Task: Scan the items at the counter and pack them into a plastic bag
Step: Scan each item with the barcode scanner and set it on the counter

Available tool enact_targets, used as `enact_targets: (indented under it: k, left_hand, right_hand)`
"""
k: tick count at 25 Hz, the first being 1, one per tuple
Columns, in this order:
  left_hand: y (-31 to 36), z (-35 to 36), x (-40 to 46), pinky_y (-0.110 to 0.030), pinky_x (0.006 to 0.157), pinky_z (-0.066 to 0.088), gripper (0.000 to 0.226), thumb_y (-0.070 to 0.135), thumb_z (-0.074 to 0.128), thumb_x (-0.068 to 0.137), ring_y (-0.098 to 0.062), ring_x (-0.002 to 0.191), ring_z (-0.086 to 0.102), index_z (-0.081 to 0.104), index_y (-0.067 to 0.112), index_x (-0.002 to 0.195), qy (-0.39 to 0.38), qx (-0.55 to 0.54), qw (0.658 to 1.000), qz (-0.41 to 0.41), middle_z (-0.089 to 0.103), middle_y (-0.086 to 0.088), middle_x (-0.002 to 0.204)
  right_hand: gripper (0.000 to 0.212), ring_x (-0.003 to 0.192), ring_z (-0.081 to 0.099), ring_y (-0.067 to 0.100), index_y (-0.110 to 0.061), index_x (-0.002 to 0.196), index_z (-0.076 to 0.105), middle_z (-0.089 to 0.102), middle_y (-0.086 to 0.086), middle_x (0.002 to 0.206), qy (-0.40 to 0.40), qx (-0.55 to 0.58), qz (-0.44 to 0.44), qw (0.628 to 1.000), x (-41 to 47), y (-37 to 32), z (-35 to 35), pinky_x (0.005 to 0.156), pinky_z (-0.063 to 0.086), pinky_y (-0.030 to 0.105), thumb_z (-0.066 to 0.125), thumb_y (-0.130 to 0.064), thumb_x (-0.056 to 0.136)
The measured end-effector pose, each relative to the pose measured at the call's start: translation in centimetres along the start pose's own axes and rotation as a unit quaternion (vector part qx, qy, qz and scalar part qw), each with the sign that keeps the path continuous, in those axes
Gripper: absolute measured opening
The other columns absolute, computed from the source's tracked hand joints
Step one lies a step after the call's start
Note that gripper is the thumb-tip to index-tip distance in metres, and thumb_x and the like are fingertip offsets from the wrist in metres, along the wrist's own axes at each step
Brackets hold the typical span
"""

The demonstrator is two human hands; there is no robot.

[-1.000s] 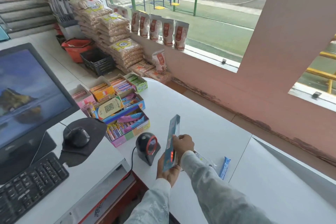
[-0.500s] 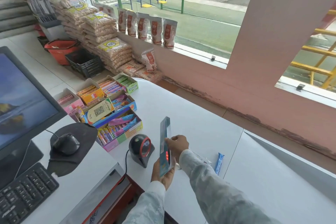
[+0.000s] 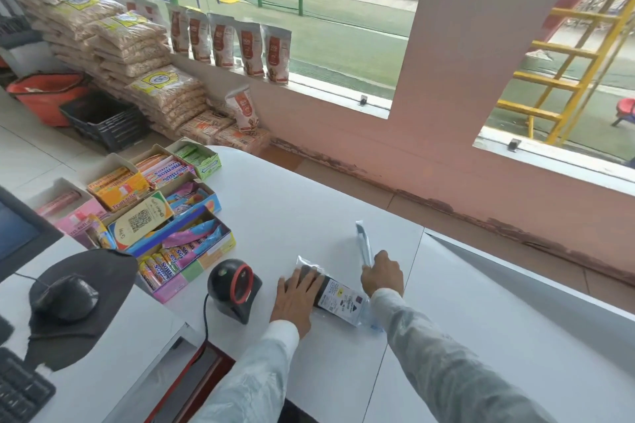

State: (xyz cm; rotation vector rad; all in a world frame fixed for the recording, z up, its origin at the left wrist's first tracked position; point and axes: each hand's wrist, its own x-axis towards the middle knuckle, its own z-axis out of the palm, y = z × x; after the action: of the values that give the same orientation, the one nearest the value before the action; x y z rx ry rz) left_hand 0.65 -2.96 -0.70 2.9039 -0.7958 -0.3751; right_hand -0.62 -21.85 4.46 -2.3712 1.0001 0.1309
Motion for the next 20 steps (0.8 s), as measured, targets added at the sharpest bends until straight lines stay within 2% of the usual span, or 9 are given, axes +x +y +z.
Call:
enact_targets:
  k: [2, 4, 7, 9, 11, 14, 16, 18, 20]
  left_hand:
    - [-0.4, -0.1, 1.0, -0.064, 0.116, 0.010, 0.089, -0.001, 0.058, 0.080, -0.027, 0.149, 0.007, 0.011, 0.026, 0.151, -0.013, 0.058, 0.998, 0.030, 0.018, 0.004, 0.160]
    - [-0.7, 0.2, 1.6, -0.069, 0.109, 0.019, 0.084, 0.001, 0.062, 0.078, -0.027, 0.145, 0.022, 0.021, 0.026, 0.147, -0.003, 0.108, 0.993, 0.035, 0.032, 0.002, 0.152]
    - [-0.3, 0.2, 1.4, -0.054, 0.090, 0.041, 0.063, 0.001, 0.054, 0.079, -0.031, 0.125, 0.047, 0.039, 0.025, 0.135, 0.029, 0.124, 0.992, -0.004, 0.052, -0.003, 0.132]
    - [0.0, -0.6, 1.1, -0.043, 0.079, 0.046, 0.047, 0.002, 0.049, 0.082, -0.028, 0.108, 0.057, 0.049, 0.024, 0.123, 0.071, 0.095, 0.991, -0.070, 0.062, -0.003, 0.116]
    - [0.0, -1.9, 0.9, -0.039, 0.074, 0.046, 0.033, 0.004, 0.048, 0.085, -0.026, 0.098, 0.061, 0.052, 0.022, 0.113, 0.087, 0.049, 0.986, -0.132, 0.065, -0.001, 0.106]
    - [0.1, -3.5, 1.1, -0.037, 0.066, 0.048, 0.018, 0.010, 0.045, 0.092, -0.025, 0.090, 0.065, 0.052, 0.020, 0.105, 0.109, -0.014, 0.977, -0.184, 0.068, -0.001, 0.098]
    - [0.7, -4.7, 1.2, -0.037, 0.064, 0.050, 0.014, 0.016, 0.043, 0.095, -0.027, 0.087, 0.067, 0.055, 0.019, 0.102, 0.143, -0.076, 0.965, -0.204, 0.069, -0.002, 0.096]
    - [1.7, -5.5, 0.3, -0.037, 0.063, 0.052, 0.015, 0.024, 0.046, 0.096, -0.029, 0.084, 0.069, 0.059, 0.018, 0.099, 0.177, -0.136, 0.955, -0.195, 0.071, -0.004, 0.092]
    - [2.6, -5.6, -1.8, -0.038, 0.061, 0.053, 0.017, 0.027, 0.051, 0.094, -0.029, 0.080, 0.070, 0.063, 0.016, 0.099, 0.225, -0.174, 0.942, -0.176, 0.072, -0.005, 0.089]
  right_hand:
    - [0.026, 0.099, 0.065, 0.038, -0.006, 0.111, 0.053, 0.067, 0.017, 0.108, -0.012, -0.011, -0.009, 1.000, -0.2, 0.6, 0.7, 0.080, 0.053, 0.039, 0.060, -0.022, 0.091]
    - [0.028, 0.096, 0.066, 0.037, -0.008, 0.111, 0.053, 0.067, 0.016, 0.106, -0.015, -0.017, -0.022, 0.999, -0.3, 0.7, 1.3, 0.078, 0.054, 0.038, 0.061, -0.024, 0.088]
    - [0.033, 0.096, 0.065, 0.037, -0.012, 0.110, 0.053, 0.068, 0.013, 0.104, -0.016, -0.010, -0.015, 1.000, -0.1, 0.6, 1.3, 0.075, 0.050, 0.036, 0.064, -0.026, 0.083]
    - [0.034, 0.095, 0.064, 0.035, -0.015, 0.111, 0.053, 0.067, 0.011, 0.103, -0.023, 0.014, 0.000, 1.000, -0.1, 0.9, 1.3, 0.070, 0.046, 0.032, 0.064, -0.027, 0.080]
    - [0.035, 0.096, 0.063, 0.034, -0.018, 0.113, 0.055, 0.067, 0.009, 0.104, -0.033, 0.031, 0.016, 0.999, -0.1, 1.3, 1.5, 0.071, 0.045, 0.031, 0.062, -0.030, 0.080]
    - [0.040, 0.103, 0.063, 0.031, -0.020, 0.118, 0.055, 0.070, 0.008, 0.107, -0.021, 0.052, 0.001, 0.998, -0.4, 0.4, 1.8, 0.083, 0.052, 0.036, 0.059, -0.040, 0.083]
    - [0.056, 0.113, 0.061, 0.030, -0.019, 0.130, 0.054, 0.069, 0.009, 0.118, -0.030, 0.087, -0.041, 0.995, -0.9, -1.4, 1.9, 0.092, 0.047, 0.036, 0.062, -0.052, 0.086]
    - [0.077, 0.121, 0.058, 0.028, -0.022, 0.143, 0.044, 0.064, 0.009, 0.130, -0.130, 0.184, -0.062, 0.972, -2.0, -3.7, 2.1, 0.097, 0.044, 0.036, 0.071, -0.058, 0.081]
    - [0.094, 0.119, 0.061, 0.024, -0.033, 0.147, 0.035, 0.063, 0.003, 0.133, -0.268, 0.315, -0.020, 0.911, -2.9, -5.3, 2.5, 0.091, 0.050, 0.039, 0.083, -0.054, 0.070]
